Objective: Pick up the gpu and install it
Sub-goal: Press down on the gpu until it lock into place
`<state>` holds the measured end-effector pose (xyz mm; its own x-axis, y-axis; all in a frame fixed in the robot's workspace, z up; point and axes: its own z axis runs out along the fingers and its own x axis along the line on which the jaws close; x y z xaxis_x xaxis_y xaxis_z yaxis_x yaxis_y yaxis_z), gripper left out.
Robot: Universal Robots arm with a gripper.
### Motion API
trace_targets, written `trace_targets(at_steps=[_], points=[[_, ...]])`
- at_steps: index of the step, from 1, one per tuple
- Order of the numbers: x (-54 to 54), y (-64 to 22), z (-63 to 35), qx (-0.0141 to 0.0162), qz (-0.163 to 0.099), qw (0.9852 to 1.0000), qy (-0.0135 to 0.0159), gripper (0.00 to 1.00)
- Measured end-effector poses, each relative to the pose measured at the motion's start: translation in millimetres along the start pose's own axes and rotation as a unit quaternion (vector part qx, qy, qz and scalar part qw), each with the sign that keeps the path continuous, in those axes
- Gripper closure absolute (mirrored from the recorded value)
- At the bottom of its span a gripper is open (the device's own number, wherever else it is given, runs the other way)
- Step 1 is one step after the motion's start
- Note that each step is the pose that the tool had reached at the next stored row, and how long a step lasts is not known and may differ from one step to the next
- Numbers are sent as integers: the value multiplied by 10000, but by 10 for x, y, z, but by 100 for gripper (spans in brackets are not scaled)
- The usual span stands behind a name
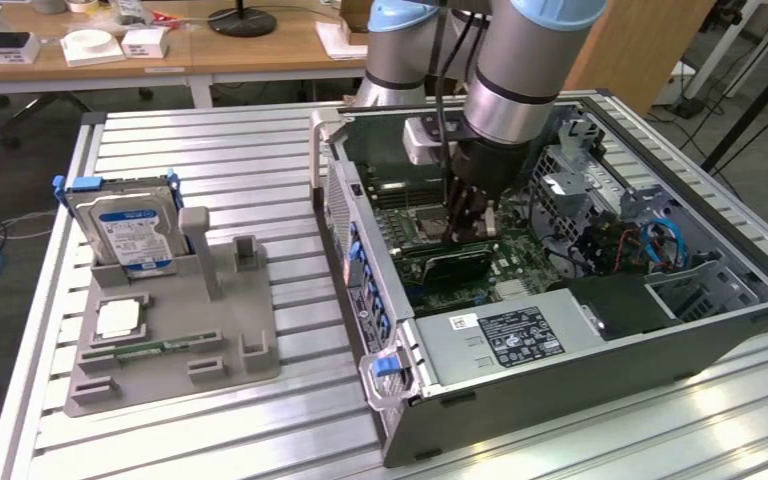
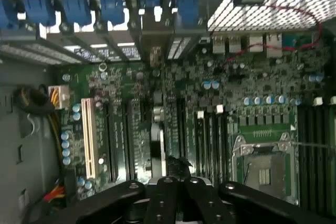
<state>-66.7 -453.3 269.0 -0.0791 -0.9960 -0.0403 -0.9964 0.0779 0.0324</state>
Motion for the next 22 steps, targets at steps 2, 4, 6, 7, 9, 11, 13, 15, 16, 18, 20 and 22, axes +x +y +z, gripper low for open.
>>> trace_targets(at_steps=[2,4,6,7,9,11,13,15,16,18,20,22], points=[[-2,-22,3,48,0,10000,43,89],[-2,-41,5,79,-1,10000,54,89],[-2,-43,5,79,0,10000,55,89],[2,-49,6,80,0,10000,55,89],[27,-70,5,79,0,10000,55,89],[36,-76,16,80,2,10000,54,89],[38,-77,48,80,2,10000,54,89],[41,-79,78,78,1,9999,65,89],[42,-79,92,76,1,9999,70,89],[41,-80,104,73,1,9999,71,89],[34,-78,68,81,2,10000,38,89],[33,-75,-31,80,2,10000,45,89]])
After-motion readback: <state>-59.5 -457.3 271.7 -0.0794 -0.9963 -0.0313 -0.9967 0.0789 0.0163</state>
